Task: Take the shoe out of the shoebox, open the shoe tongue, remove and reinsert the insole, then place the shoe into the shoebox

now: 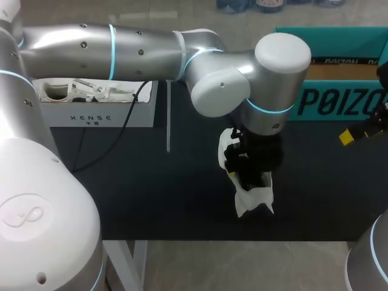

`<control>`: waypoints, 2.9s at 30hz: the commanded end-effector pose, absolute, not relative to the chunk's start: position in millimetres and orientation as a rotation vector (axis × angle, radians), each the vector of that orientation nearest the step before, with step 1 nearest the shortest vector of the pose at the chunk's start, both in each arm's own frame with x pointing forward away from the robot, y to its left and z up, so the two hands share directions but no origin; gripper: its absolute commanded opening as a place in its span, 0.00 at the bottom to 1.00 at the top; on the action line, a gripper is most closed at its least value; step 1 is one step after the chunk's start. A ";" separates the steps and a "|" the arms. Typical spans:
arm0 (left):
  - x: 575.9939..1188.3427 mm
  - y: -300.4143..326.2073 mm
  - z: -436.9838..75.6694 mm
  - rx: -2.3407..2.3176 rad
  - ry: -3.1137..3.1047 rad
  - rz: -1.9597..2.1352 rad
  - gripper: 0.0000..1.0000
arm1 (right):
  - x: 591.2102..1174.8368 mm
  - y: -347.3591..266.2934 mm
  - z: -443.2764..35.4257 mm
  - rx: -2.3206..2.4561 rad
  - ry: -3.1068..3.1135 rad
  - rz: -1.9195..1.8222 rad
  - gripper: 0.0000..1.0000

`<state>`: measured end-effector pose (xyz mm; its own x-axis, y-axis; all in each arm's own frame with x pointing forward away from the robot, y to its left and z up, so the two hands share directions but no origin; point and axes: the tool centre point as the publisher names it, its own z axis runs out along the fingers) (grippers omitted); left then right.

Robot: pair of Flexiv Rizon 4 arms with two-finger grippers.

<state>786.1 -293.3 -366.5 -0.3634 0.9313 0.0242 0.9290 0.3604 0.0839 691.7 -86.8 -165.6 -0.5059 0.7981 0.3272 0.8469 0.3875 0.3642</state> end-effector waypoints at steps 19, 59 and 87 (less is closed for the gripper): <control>780.2 -268.1 -291.5 1.594 2.557 0.191 0.36 | 692.6 -86.3 -166.5 -1.509 -2.533 -0.752 1.00; 716.4 -245.8 -300.5 1.300 3.072 -0.041 1.00 | 692.6 -86.3 -166.5 -1.509 -2.533 -0.752 1.00; 650.7 -226.6 -269.6 -0.145 3.188 -0.196 1.00 | 692.6 -86.3 -166.5 -1.509 -2.533 -0.752 1.00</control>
<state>660.3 -242.6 -270.6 -0.8981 0.4054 0.1706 0.3988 0.9142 -0.0724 691.7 -86.8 -165.5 -0.5059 0.7982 0.3271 0.8469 0.3875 0.3641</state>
